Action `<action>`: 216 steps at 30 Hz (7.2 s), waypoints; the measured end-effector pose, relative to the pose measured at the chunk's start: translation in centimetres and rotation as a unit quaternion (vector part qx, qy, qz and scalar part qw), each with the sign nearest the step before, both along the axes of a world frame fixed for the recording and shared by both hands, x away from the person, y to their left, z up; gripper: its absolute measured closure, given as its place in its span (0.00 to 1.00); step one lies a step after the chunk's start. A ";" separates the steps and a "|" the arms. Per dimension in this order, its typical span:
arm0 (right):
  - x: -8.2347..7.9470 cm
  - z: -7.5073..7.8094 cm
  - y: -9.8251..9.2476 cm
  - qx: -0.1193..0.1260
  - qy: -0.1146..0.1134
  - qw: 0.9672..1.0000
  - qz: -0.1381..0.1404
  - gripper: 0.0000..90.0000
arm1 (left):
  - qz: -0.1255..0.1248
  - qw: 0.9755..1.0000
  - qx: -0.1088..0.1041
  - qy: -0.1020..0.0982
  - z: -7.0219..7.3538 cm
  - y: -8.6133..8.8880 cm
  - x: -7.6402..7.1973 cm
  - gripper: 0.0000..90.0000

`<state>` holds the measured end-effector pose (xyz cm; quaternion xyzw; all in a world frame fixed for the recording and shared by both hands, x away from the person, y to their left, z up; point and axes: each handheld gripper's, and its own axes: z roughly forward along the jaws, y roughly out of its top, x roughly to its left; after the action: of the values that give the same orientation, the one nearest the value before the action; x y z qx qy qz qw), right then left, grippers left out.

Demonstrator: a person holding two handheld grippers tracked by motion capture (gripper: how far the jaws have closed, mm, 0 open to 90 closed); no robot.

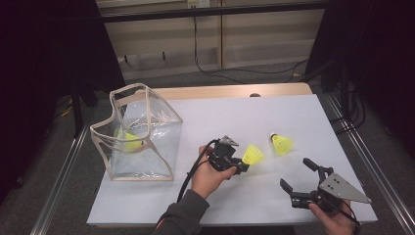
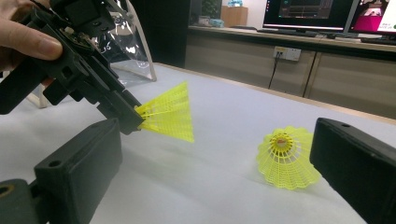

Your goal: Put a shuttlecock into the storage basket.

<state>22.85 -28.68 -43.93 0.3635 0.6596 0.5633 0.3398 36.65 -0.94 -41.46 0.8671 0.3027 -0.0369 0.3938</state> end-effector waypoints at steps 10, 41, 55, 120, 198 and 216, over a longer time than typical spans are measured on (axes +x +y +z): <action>0.0 0.0 0.0 -0.001 0.000 1.000 -0.001 0.02 | -0.005 1.000 0.008 0.002 1.0 0.8 0.0 0.72; 0.0 0.0 0.0 -0.003 -0.001 1.000 0.000 0.02 | 0.000 1.000 0.006 0.010 3.8 3.2 0.8 0.72; 0.0 0.0 0.0 -0.003 -0.001 1.000 -0.001 0.02 | 0.001 1.000 0.010 0.010 4.8 3.9 1.0 0.72; 0.0 0.0 0.0 -0.001 -0.001 1.000 -0.001 0.02 | 0.022 0.999 0.025 -0.001 10.0 7.1 1.9 0.72; 0.0 0.1 0.0 -0.001 0.000 1.000 -0.003 0.02 | 0.042 0.999 0.026 -0.005 14.0 10.0 2.9 0.72; 0.0 0.0 0.0 -0.001 -0.001 1.000 -0.002 0.02 | 0.052 0.998 0.025 -0.006 14.8 10.5 3.1 0.72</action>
<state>22.84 -28.64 -43.88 0.3641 0.6592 0.5623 0.3417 39.74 9.56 -26.68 0.8599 0.3458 -0.0035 0.3754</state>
